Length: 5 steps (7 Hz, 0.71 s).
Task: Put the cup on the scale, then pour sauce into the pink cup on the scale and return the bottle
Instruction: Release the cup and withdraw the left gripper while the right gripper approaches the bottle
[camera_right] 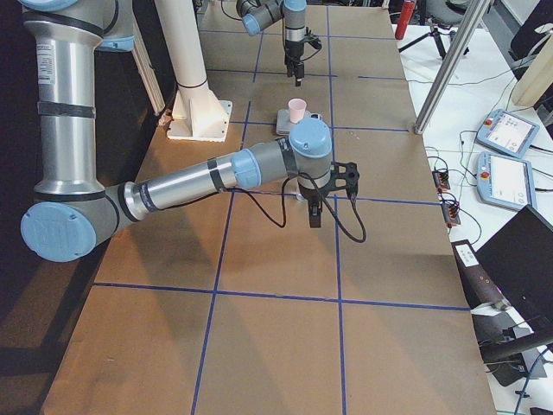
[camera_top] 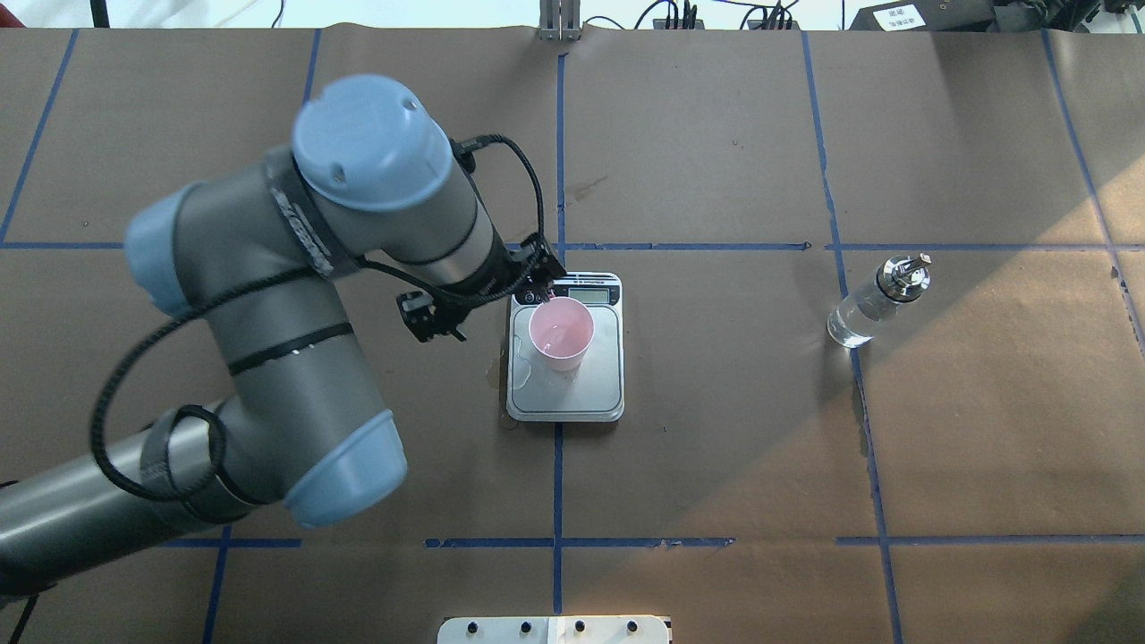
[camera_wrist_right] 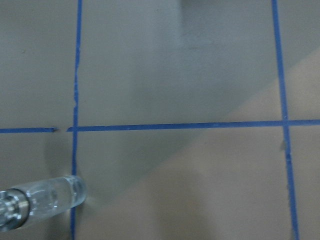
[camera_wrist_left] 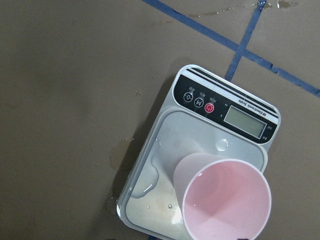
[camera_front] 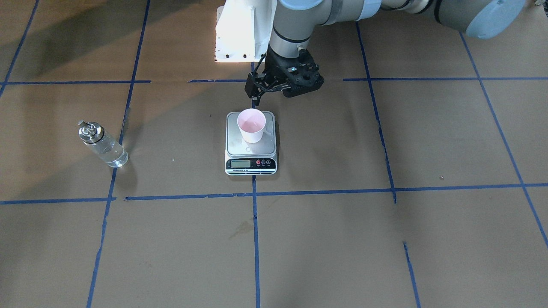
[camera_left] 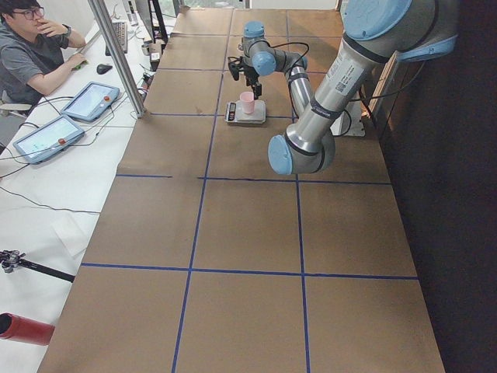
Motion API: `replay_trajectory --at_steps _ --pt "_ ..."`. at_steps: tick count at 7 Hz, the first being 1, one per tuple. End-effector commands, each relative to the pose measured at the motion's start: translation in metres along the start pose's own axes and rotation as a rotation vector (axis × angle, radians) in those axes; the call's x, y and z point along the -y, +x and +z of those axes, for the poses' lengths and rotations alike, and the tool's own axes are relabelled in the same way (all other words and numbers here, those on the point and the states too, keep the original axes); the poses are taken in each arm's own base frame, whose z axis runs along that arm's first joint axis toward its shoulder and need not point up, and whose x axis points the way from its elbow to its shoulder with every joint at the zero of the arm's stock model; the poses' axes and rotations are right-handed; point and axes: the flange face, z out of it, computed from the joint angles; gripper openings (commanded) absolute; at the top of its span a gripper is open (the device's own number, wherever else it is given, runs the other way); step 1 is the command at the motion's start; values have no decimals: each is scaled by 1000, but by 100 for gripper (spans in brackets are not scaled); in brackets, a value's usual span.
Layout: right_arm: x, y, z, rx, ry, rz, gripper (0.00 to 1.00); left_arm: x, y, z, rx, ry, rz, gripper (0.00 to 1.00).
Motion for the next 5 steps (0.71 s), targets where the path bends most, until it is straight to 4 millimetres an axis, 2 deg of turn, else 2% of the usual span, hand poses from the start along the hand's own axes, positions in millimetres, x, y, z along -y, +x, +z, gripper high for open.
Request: replay_trajectory --at_steps 1,2,3,4,5 --pt "-62 -123 0 15 -12 100 100 72 -33 -77 -11 42 92 100" --pt "-87 -165 13 -26 15 150 100 96 -71 -104 6 87 219 100" --pt "-110 -199 36 -66 52 150 100 124 -127 -115 47 125 315 100" --pt "-132 -216 64 -71 126 147 100 161 -174 -135 94 171 367 100" --pt "-155 -215 89 -96 208 105 100 192 -222 -133 171 165 504 100"
